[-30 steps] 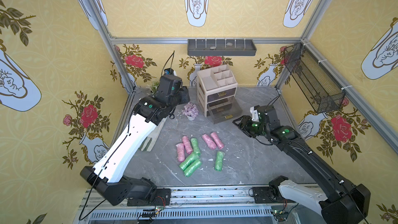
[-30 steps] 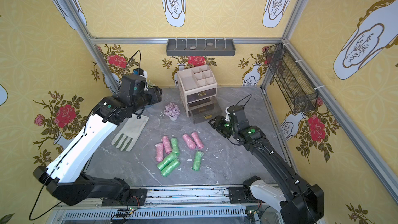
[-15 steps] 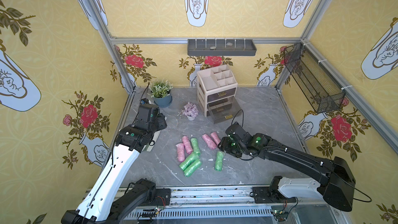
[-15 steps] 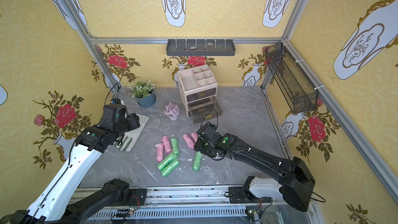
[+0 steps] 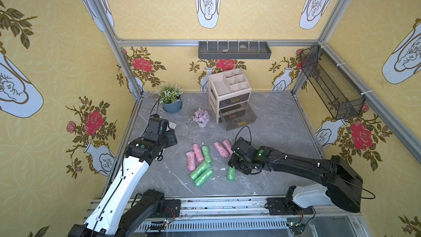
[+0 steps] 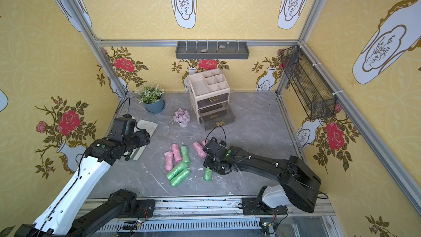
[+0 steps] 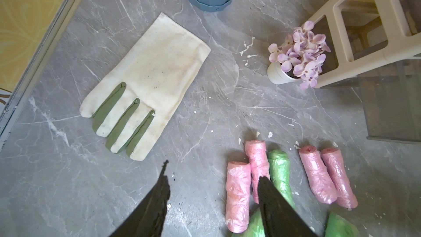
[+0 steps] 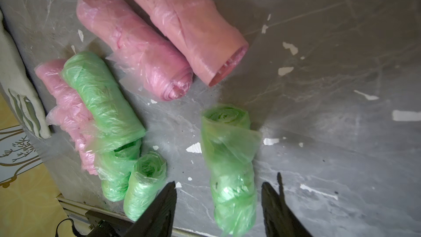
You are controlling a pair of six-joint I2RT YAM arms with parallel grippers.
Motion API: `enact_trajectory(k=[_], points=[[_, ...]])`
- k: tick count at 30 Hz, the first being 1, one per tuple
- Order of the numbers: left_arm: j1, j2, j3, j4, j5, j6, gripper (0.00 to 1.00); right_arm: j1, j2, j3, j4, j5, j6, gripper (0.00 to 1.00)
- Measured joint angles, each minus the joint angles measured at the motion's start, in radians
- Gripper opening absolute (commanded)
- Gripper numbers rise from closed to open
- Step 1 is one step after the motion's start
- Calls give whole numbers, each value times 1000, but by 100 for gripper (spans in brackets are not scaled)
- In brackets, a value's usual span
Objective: Sort the rolls of trash bags by color and place them into the drawer
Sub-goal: Pick up the roll of trash bags from the center of the board.
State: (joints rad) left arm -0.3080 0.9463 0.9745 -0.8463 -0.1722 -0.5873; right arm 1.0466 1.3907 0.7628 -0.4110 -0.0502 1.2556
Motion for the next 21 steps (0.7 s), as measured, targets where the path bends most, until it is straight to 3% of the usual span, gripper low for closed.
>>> enact_trajectory(k=[8, 15, 21], points=[[7, 1, -10, -24, -2, 11, 63, 14, 64, -27, 70, -46, 18, 56], [42, 12, -13, -24, 18, 12, 63, 21, 49, -36, 71, -47, 38, 36], [59, 12, -16, -23, 42, 14, 63, 21, 20, -29, 55, -41, 42, 27]])
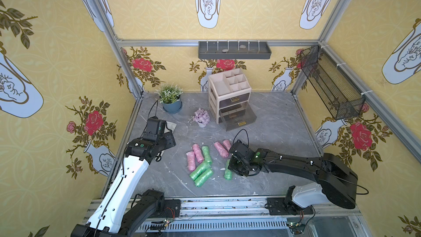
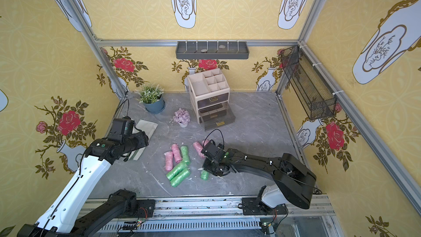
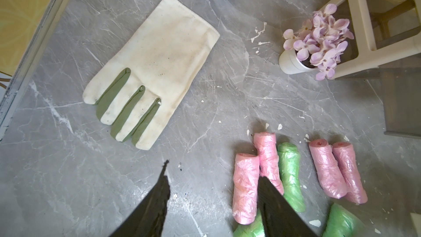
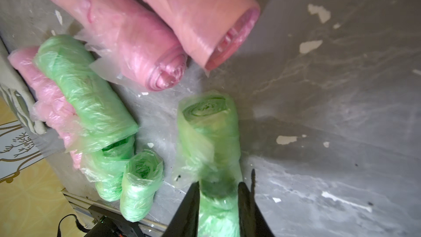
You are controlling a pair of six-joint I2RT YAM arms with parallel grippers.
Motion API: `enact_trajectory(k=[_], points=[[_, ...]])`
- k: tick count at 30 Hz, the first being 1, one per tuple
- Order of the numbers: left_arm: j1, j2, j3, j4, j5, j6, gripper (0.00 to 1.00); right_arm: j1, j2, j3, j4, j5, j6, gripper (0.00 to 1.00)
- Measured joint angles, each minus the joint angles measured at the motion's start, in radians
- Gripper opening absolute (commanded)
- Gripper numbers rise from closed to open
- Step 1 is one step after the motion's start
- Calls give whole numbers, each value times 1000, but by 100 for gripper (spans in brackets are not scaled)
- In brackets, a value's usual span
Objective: Sort the rolls of trash bags by color and place them into the drawer
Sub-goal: Pick up the roll of trash bags from the center of the board.
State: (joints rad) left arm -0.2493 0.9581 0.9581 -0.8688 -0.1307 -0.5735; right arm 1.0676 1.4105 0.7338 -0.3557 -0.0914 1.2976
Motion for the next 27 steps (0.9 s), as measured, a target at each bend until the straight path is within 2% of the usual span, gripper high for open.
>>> enact_trajectory(k=[3, 8, 11, 18, 27], points=[[4, -1, 0, 0, 0, 0, 63, 0, -14, -6, -10, 5, 0, 26], [14, -1, -1, 1, 10, 1, 63, 1, -22, -19, -13, 13, 6, 52], [29, 6, -1, 5, 19, 1, 63, 3, -24, -21, -10, 19, 6, 57], [53, 14, -6, 21, 56, 3, 63, 5, -11, -23, -6, 14, -13, 54], [86, 8, -13, 27, 85, 6, 63, 5, 5, -61, 36, -8, -16, 29]])
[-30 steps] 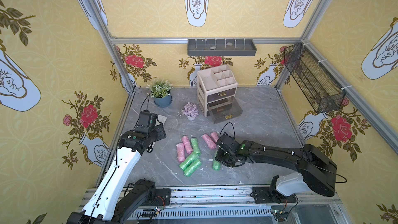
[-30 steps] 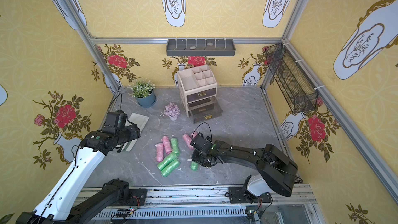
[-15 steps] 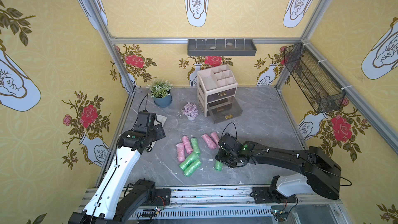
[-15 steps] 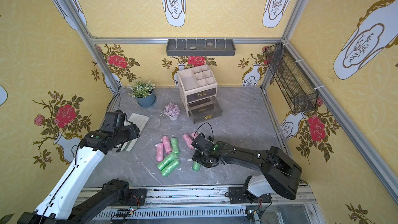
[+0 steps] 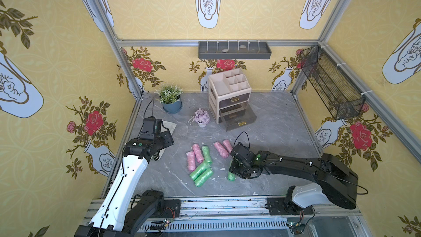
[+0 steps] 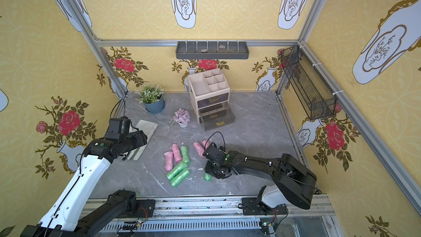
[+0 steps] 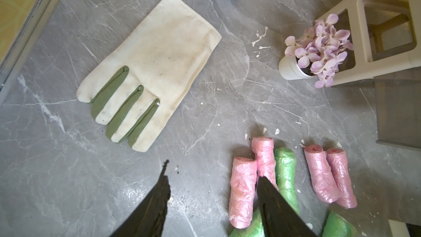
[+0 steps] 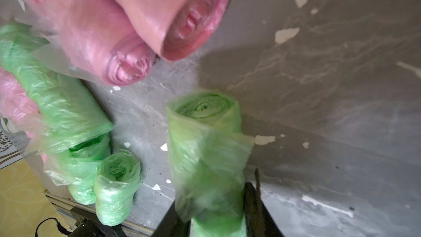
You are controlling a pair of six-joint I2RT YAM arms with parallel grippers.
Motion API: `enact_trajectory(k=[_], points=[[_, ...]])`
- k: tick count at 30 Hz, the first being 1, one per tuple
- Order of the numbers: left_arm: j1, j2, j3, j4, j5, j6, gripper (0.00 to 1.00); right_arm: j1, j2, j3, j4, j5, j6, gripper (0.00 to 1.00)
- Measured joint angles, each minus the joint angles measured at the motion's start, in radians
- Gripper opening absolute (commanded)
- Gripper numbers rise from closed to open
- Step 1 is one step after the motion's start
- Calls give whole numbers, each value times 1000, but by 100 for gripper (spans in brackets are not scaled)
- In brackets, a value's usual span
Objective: Sort the rolls of trash bags by color and place them into the drawer
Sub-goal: Pick up the roll of trash bags from the center of the board.
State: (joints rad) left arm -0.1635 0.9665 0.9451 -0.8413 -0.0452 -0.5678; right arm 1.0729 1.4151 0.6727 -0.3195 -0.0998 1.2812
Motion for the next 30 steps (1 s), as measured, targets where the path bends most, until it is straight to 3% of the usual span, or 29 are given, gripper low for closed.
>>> enact_trajectory(k=[5, 13, 21, 30], points=[[26, 10, -5, 19, 19, 0, 63, 5, -24, -34, 41, 2, 2, 20], [28, 11, -8, 22, 31, 0, 63, 27, -105, -29, 19, 30, 5, 19], [28, -1, -10, 23, 30, 0, 63, 17, -314, 141, -161, 133, 37, 23], [28, -13, -10, 23, 30, 0, 63, -266, -387, 355, -256, 177, -5, 21]])
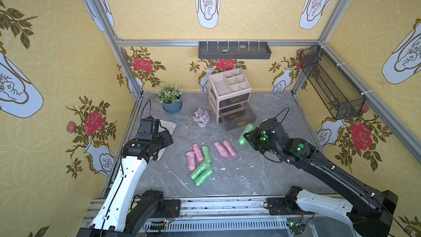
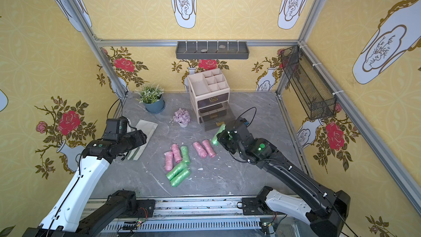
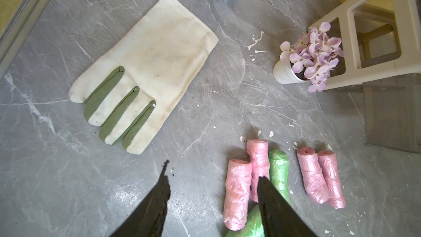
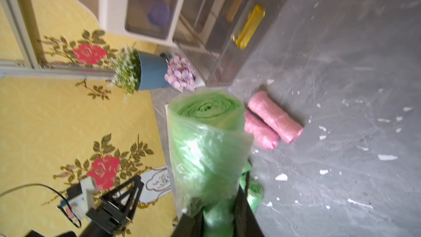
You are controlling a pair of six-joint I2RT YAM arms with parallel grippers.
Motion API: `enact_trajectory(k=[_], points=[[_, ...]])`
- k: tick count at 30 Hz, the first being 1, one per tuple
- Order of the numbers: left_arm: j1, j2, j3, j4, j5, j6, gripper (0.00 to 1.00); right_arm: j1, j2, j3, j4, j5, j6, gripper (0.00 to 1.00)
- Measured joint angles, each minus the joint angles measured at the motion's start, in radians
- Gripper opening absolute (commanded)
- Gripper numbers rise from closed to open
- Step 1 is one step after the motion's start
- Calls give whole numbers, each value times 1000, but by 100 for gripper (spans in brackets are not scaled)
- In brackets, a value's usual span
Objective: Sort the rolls of trash bags by color and place them into the drawer
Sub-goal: Pick up the roll of trash bags from the center of the board, then place the roll of trash bags in the drawer.
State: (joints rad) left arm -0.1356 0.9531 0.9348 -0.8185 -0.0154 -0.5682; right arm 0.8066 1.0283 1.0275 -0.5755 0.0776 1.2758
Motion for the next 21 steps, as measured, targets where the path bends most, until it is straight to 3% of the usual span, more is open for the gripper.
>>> enact_trajectory(k=[8, 21], points=[[0, -4, 0, 0, -3, 0, 63, -254, 170, 135, 37, -134, -43, 22], [0, -8, -3, 0, -10, 0, 63, -336, 452, 249, 167, -282, -11, 23]])
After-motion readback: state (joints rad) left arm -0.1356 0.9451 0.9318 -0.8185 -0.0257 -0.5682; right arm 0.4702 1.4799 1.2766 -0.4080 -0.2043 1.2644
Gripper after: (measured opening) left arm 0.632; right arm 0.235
